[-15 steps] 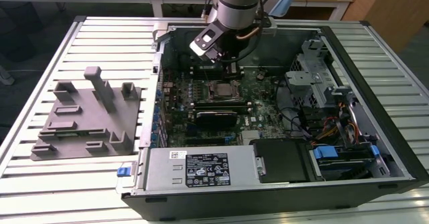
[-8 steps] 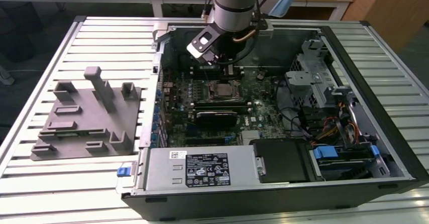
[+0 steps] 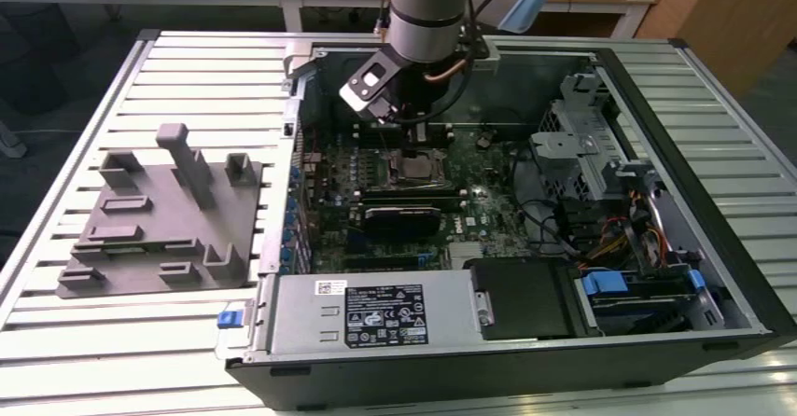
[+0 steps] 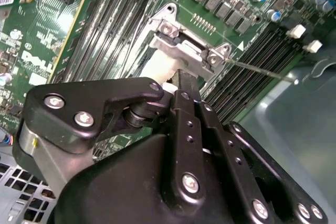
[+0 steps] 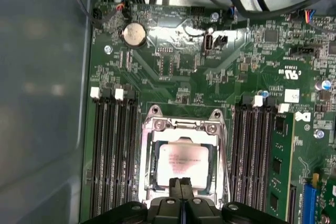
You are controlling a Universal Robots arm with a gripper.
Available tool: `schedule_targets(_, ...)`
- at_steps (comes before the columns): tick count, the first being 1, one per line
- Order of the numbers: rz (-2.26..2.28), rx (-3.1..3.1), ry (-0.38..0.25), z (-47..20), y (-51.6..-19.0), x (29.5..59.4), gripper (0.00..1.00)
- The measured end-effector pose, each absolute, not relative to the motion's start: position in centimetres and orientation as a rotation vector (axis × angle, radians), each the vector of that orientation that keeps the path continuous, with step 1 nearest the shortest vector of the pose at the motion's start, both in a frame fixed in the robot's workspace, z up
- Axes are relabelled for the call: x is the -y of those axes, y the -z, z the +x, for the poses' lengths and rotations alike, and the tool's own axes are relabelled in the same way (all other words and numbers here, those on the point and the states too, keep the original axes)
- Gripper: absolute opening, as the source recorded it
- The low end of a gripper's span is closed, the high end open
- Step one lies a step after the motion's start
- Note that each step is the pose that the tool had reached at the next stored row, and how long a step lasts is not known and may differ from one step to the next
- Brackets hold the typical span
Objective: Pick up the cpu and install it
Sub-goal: 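Close the cpu cover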
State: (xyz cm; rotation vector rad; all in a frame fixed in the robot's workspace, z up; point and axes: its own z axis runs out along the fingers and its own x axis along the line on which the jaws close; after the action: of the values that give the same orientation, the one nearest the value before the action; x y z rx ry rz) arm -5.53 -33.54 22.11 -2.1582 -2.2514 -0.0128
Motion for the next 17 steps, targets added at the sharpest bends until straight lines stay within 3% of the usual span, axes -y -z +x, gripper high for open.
schedule_targets(17,-2.158,2.252,0.013,-6.5,-20.8,33.5,0.11)
